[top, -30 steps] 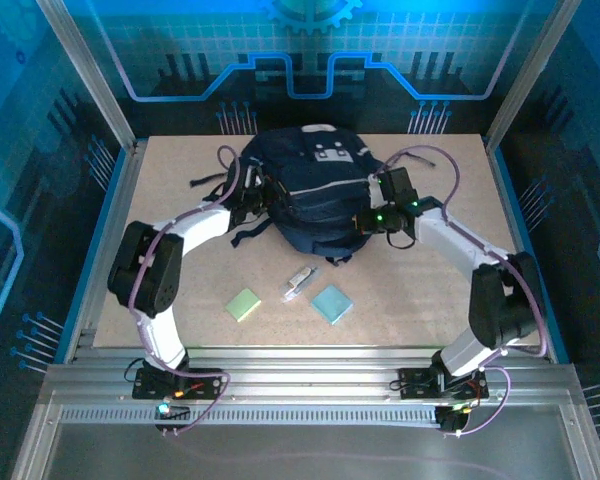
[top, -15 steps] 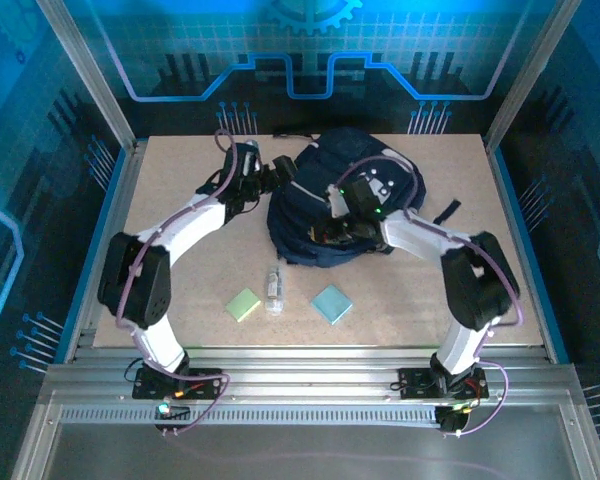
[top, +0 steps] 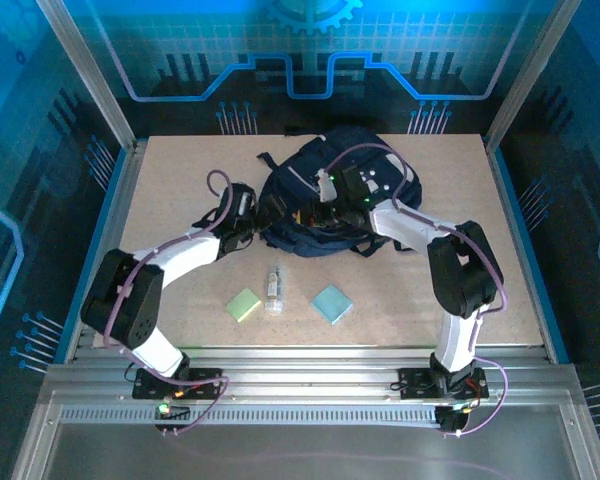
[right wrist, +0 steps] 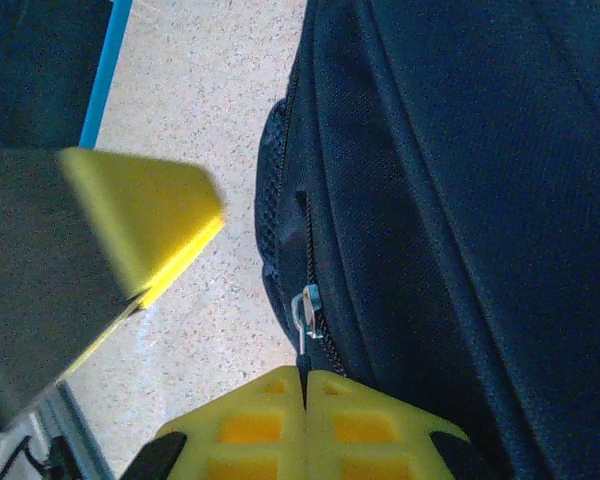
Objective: Pack the student bag
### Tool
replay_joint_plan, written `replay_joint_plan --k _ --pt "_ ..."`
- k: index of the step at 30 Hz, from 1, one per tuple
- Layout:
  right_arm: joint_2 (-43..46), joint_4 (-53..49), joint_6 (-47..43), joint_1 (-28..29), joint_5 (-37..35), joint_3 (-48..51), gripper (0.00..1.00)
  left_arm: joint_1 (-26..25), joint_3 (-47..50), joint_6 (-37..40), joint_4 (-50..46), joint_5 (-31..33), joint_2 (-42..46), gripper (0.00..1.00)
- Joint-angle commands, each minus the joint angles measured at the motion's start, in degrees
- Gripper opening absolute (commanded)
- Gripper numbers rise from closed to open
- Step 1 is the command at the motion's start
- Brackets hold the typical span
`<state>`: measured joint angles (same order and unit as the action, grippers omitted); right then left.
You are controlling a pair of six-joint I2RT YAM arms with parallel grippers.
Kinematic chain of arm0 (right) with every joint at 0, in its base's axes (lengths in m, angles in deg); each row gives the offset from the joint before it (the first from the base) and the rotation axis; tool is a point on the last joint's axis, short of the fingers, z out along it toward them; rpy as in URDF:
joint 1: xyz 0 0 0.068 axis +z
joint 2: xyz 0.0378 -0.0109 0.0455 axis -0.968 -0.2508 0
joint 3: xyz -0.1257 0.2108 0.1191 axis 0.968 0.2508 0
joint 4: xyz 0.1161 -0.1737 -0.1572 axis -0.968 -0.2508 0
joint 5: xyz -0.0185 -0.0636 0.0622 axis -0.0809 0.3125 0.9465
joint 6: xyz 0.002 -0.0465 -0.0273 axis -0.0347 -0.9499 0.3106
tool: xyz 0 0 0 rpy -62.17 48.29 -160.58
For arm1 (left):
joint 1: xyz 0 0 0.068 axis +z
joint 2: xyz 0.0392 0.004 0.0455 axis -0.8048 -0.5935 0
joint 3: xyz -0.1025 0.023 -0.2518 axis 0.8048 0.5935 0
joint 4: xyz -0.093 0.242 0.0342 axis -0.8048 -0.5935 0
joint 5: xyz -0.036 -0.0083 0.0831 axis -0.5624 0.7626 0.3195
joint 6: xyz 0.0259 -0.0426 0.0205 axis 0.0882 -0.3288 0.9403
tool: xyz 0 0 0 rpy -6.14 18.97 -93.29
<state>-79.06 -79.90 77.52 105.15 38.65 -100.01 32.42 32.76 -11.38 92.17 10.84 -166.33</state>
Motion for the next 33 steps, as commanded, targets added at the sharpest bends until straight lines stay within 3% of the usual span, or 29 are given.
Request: replay_joint_plan --k 1,6,7,10,11,22,33 --pt "4.25 4.96 3.12 0.86 4.56 1.74 0.0 -1.44 0.06 -2.87 4.73 2.36 -3.61 0.93" --pt "6.06 1.42 1.83 2.23 2.88 3.77 0.0 -2.22 -0.75 -4.62 10.26 4.23 -7.34 0.83" --pt "6.38 0.64 1.63 2.35 2.25 4.46 0.0 -2.29 -1.6 -4.29 10.6 4.63 -8.23 0.74" --pt "7.41 -1.53 1.53 2.5 0.19 6.91 0.0 -2.27 -2.95 -3.66 12.2 4.38 -9.97 0.14" --pt "7.94 -2.97 1.09 2.61 -1.57 7.94 0.0 -2.29 -3.06 -3.63 12.24 4.77 -10.06 0.0" --pt "18.46 -18.95 -8.77 2.42 -25.85 19.64 0.0 -0.68 -4.18 -0.97 10.09 6.4 -6.42 0.0" --pt "20.54 -19.46 -18.38 -12.18 -36.67 18.93 0.0 1.43 -3.96 1.55 6.55 6.86 -2.95 0.0"
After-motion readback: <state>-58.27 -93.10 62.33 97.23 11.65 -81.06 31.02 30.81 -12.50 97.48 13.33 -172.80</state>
